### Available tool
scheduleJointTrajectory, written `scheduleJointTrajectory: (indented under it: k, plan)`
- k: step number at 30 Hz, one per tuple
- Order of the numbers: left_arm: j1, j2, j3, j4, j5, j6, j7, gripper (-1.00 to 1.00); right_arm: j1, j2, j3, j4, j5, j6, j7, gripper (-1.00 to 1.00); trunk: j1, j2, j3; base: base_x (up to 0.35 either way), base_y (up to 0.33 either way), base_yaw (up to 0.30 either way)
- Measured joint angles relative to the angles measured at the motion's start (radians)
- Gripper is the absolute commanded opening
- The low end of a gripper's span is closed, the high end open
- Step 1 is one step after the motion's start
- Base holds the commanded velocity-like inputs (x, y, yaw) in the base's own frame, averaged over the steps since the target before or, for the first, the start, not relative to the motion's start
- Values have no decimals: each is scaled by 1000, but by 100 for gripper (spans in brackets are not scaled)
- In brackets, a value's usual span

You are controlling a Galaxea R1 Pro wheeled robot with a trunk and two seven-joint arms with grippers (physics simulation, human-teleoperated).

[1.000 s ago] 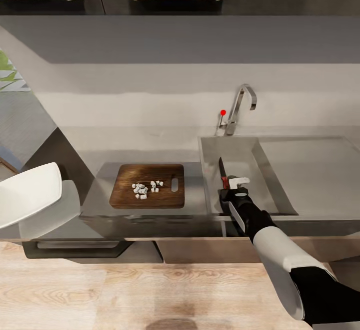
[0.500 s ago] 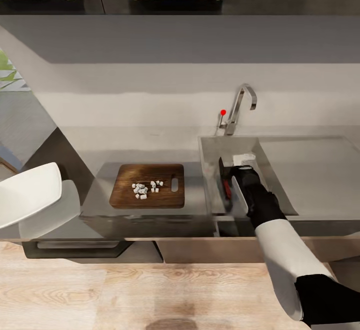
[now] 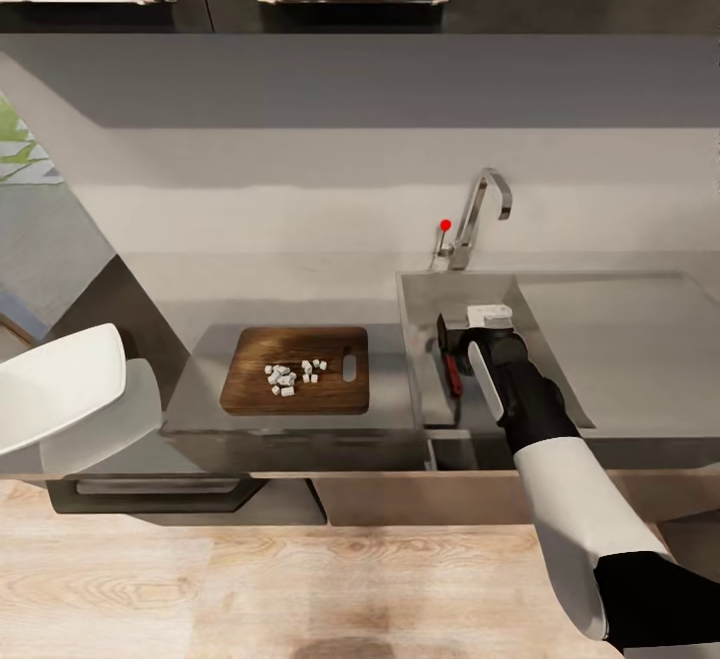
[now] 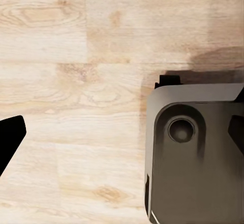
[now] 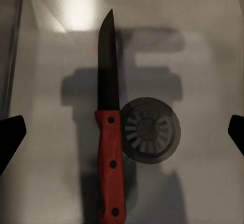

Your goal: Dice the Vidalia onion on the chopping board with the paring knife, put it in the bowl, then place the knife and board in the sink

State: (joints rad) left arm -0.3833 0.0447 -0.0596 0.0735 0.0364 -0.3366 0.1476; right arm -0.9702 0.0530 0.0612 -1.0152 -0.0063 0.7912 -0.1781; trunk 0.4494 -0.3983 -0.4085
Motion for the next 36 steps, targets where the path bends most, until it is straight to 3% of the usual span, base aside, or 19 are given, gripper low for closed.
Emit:
scheduleJointTrajectory:
  k: [36]
  plan:
    - [0, 3, 0, 1, 0, 1, -2, 100, 0, 4, 0, 2, -1, -5, 0, 100, 0, 0, 57, -27, 36, -20]
